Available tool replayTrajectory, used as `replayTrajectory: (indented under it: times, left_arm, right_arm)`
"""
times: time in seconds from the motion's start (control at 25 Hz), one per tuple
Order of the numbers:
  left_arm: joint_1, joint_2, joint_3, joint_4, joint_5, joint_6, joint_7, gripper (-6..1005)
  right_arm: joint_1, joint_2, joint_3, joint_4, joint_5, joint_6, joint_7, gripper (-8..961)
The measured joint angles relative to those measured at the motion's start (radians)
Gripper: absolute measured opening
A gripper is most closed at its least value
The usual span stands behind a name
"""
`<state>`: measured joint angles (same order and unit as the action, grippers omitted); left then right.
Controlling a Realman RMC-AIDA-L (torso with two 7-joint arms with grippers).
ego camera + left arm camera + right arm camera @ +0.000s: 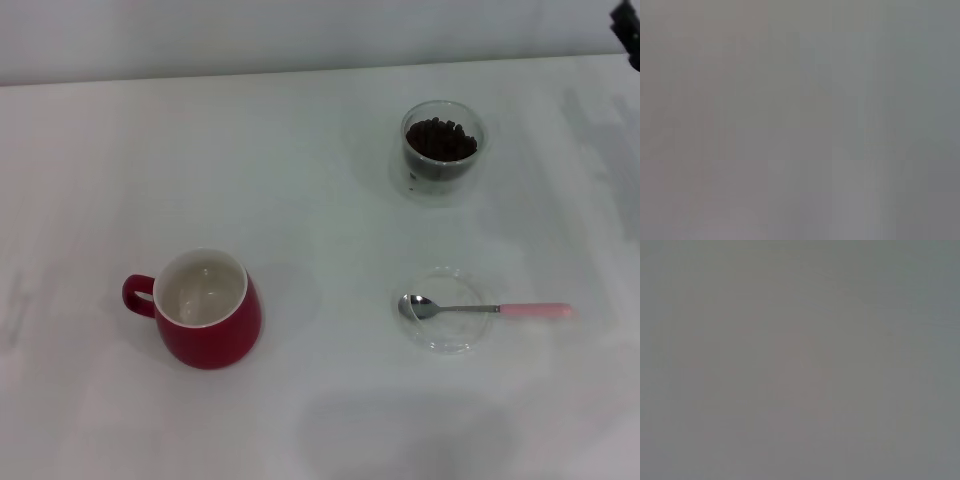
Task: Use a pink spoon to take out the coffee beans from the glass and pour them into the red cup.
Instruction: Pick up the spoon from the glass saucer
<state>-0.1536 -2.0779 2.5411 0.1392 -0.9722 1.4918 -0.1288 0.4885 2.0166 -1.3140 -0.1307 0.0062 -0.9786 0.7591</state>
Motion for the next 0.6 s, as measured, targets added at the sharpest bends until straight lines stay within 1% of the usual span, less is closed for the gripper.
replayTrajectory:
  times: [0.2,0.32,0.44,0.6]
  left_arm:
    - [-0.057,0.003,-0.001,-0.039,-0.161,0.021,-0.031,730]
    - [-0.078,0.004,-0.001,-0.048,-0.254,-0.008,-0.104,731]
    - [-0.089,-0.001,-0.001,-0.053,-0.3,-0.061,-0.12,730]
    - [-0.097,-0.002,-0.001,-0.05,-0.333,-0.11,-0.14,728]
  right_arm:
    - [-0.093,-0.002,-0.005,0.002,-0.004,-0.037,0.195,841]
    - [-0.128,-0.003,-0.02,0.03,-0.009,-0.046,0.238,841]
    - [-0.154,-0.004,-0.093,0.077,-0.016,-0.09,0.325,841]
    - [-0.192,-0.004,-0.178,0.146,-0.022,-0.195,0.5,841]
